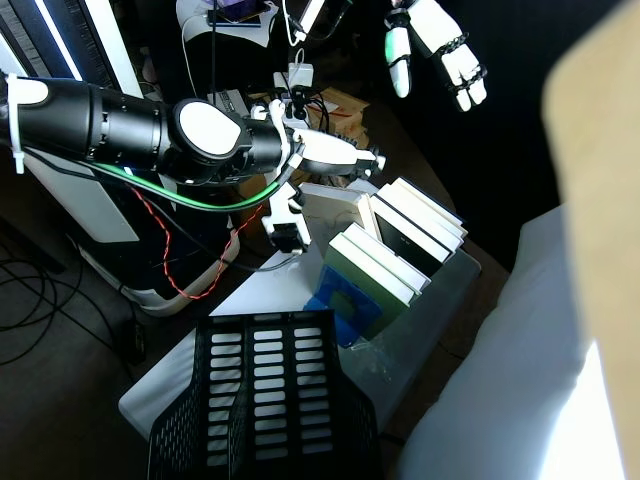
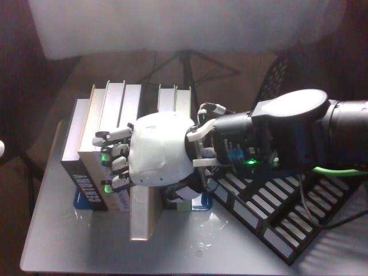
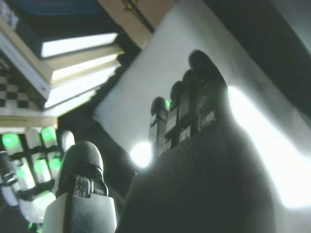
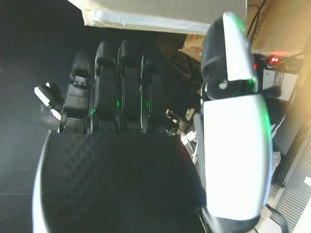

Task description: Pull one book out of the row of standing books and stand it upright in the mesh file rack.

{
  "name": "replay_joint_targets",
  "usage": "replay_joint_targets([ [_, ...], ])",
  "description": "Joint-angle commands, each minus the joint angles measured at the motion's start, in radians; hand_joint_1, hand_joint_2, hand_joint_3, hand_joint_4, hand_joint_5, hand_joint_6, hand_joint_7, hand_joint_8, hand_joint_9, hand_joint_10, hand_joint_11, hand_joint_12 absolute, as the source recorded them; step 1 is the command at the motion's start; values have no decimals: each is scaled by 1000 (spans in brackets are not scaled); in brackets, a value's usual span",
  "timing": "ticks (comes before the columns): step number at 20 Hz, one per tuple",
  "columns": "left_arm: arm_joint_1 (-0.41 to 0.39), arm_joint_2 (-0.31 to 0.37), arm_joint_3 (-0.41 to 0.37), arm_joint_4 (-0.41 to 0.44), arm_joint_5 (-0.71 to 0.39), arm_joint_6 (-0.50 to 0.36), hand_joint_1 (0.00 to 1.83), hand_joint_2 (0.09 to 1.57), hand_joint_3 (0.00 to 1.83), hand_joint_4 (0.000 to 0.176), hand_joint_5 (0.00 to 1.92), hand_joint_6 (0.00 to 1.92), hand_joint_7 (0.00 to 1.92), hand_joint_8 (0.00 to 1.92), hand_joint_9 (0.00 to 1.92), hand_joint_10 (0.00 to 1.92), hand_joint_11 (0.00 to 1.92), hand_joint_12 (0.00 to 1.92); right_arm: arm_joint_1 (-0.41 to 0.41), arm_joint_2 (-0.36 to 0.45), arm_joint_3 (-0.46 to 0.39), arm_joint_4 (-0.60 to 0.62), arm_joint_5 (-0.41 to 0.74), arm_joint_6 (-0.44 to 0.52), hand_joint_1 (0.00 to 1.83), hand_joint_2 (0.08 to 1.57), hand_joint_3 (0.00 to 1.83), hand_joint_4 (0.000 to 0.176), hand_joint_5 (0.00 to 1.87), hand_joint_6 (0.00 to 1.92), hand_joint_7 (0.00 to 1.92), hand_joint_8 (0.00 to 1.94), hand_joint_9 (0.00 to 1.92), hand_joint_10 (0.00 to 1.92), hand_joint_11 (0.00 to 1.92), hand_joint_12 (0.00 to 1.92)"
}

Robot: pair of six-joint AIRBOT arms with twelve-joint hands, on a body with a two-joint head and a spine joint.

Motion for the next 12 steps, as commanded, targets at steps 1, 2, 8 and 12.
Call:
replay_joint_targets([
  [1, 1, 16, 5, -25, -120, -2, 208, 1280, 0, 105, 89, 1, 12, 1, 0, 0, 0, 347, 6, -3, 4, 20, 31, -9, 1260, 929, 0, 0, 550, 37, 456, 12, 304, 31, 0, 0],
  [2, 1, 15, 6, -25, -119, -2, 203, 1279, 0, 94, 92, 3, 14, 2, 0, 0, 0, 350, 4, -9, 8, 20, 28, -10, 1209, 967, 0, 24, 380, 8, 414, 2, 270, 16, 0, 0],
  [8, 1, 14, 7, -22, -122, -3, 243, 1310, 2, 50, 93, 0, 1, 0, 0, 0, 0, 336, -23, -45, 33, 20, 4, -10, 1194, 977, 0, 41, 335, 0, 361, 0, 242, 4, 0, 0],
  [12, 1, 12, 7, -22, -121, -4, 251, 1325, 2, 27, 92, 0, 0, 0, 0, 0, 0, 363, -31, -68, 45, 14, -11, -10, 1194, 977, 0, 41, 335, 0, 361, 0, 242, 3, 0, 0],
])
